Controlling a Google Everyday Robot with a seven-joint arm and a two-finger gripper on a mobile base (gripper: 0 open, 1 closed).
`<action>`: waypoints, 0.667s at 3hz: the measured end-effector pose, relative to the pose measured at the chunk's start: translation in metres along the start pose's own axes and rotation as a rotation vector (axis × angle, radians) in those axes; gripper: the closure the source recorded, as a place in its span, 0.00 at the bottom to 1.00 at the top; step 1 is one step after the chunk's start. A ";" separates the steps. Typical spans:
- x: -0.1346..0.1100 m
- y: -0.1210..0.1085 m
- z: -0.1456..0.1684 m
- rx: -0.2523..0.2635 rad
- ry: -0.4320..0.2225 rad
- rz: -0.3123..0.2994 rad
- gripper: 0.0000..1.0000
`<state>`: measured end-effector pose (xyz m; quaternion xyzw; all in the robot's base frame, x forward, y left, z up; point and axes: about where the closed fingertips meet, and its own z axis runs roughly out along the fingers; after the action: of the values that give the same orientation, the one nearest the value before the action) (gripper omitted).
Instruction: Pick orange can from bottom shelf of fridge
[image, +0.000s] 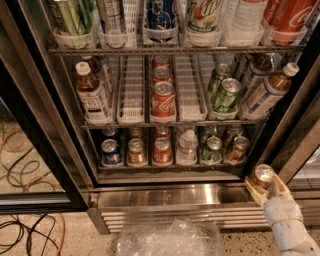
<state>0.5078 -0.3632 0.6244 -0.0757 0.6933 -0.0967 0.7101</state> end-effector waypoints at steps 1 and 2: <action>0.001 0.004 -0.002 -0.088 0.022 -0.021 1.00; -0.006 0.026 -0.006 -0.210 0.011 -0.049 1.00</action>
Offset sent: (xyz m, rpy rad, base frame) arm -0.0167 0.0559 -0.0011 -0.1145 0.0818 0.3593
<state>0.5027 -0.3364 0.6234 -0.1661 0.7013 -0.0415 0.6920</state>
